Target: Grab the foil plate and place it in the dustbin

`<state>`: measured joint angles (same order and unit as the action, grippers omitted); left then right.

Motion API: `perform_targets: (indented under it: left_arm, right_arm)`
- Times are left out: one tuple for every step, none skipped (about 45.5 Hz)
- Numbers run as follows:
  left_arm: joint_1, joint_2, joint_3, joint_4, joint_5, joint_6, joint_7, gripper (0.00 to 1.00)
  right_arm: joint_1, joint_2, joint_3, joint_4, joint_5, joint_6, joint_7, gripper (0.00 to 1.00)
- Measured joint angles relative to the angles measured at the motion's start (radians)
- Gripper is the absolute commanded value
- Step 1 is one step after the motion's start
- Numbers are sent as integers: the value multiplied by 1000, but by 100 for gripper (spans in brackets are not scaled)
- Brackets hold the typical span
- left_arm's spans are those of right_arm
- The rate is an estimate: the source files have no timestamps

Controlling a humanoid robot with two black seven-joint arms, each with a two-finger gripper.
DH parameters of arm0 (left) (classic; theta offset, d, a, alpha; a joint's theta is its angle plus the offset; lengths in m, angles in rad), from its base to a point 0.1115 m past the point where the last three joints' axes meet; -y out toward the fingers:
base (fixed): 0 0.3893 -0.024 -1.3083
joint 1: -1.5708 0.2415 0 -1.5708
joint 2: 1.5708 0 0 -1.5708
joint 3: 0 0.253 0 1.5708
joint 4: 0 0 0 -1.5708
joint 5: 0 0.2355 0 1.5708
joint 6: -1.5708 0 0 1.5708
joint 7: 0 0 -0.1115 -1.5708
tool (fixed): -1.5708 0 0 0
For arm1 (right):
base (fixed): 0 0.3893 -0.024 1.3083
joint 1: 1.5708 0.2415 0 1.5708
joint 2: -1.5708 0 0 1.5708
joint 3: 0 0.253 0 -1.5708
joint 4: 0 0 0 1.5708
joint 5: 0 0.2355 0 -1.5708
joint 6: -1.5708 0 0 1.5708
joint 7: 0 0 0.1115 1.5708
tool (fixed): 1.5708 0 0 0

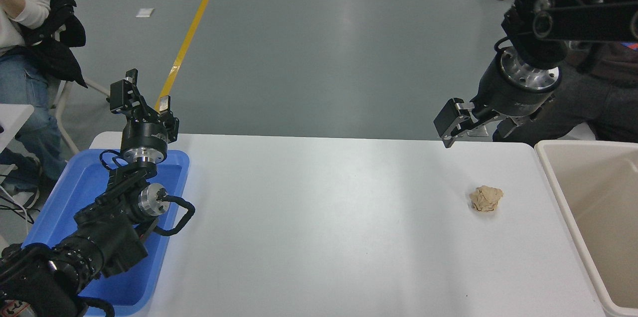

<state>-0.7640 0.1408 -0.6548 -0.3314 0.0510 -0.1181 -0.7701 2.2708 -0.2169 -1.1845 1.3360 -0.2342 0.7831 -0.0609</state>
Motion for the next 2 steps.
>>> perform_targets:
  left_arm:
    - [0, 0, 0, 0, 0, 0, 0, 100]
    - [0, 0, 0, 0, 0, 0, 0, 100]
  right_arm:
    - [4, 2, -7, 2, 3, 0, 0, 100]
    - [8, 3, -16, 5, 6, 0, 0, 100]
